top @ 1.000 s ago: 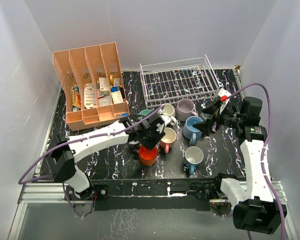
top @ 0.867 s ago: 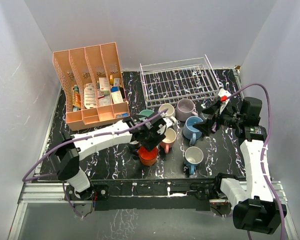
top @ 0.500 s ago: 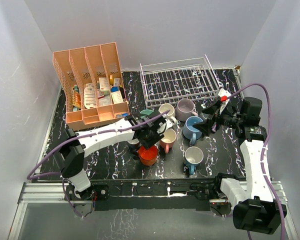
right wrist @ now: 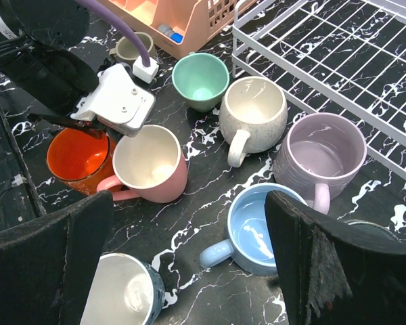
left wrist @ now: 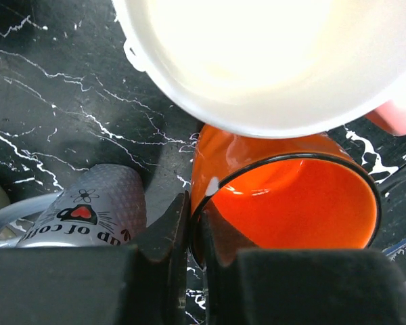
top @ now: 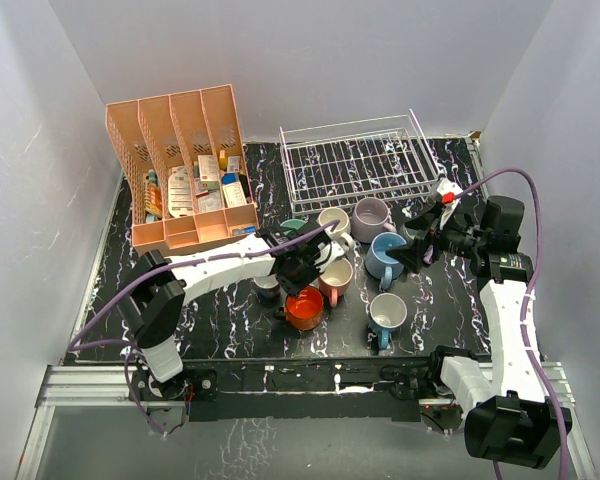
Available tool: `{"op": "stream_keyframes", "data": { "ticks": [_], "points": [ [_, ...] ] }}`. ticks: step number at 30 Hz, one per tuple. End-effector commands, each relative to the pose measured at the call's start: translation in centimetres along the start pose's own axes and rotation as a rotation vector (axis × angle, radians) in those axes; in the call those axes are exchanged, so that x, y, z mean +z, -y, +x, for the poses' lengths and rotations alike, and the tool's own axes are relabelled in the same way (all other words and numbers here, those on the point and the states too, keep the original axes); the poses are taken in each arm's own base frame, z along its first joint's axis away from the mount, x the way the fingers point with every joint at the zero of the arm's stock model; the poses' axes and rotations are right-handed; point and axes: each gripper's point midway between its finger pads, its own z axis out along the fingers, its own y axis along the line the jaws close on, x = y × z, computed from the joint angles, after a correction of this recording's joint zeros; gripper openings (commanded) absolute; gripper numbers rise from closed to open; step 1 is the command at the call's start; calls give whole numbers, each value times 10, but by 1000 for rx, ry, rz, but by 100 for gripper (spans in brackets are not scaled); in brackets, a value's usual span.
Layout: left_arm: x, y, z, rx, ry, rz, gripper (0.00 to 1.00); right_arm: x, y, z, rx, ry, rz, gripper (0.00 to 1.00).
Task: Load the cups into the dish rack
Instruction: Pick up the cup at the center of the board.
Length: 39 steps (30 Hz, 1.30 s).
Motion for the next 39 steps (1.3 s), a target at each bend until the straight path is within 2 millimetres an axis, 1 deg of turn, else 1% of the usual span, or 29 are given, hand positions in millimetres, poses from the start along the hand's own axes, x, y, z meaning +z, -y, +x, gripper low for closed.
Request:
{"op": "stream_keyframes", "data": {
  "ticks": [1, 4, 8, 14, 18, 23, 25, 26, 28, 34, 36, 39],
  "points": [
    [0, 4, 6, -12, -4, 32, 0, 0, 1, -8, -39, 30, -4, 98],
    [-3, 4, 6, -27, 10, 27, 0, -1, 1, -8, -40, 31, -3, 98],
    [-18, 5, 1, -50, 57, 30, 0, -1, -1, -9, -38, 33, -10, 98],
    [-56, 10, -3, -114, 196, 48, 0, -2, -7, -12, -35, 43, -39, 98],
    [-87, 13, -8, -177, 351, 74, 0, -2, -14, -15, -30, 54, -73, 98],
    [-119, 18, -21, -299, 568, 141, 0, -2, -24, -19, -21, 73, -134, 98],
    [-135, 19, -28, -361, 669, 173, 0, -3, -30, -21, -19, 85, -167, 98],
    [-146, 19, -36, -395, 738, 194, 0, -3, -33, -23, -18, 91, -181, 98],
    [-168, 19, -43, -452, 849, 235, 0, -4, -37, -26, -15, 100, -201, 98],
    [-235, 1, -64, -629, 1162, 342, 0, -5, -44, -36, 20, 128, -260, 98],
    [-255, -1, -74, -643, 1243, 398, 0, -5, -48, -39, 29, 139, -289, 98],
    [-284, -2, -94, -639, 1356, 485, 0, -5, -54, -45, 29, 154, -334, 98]
  ]
}}
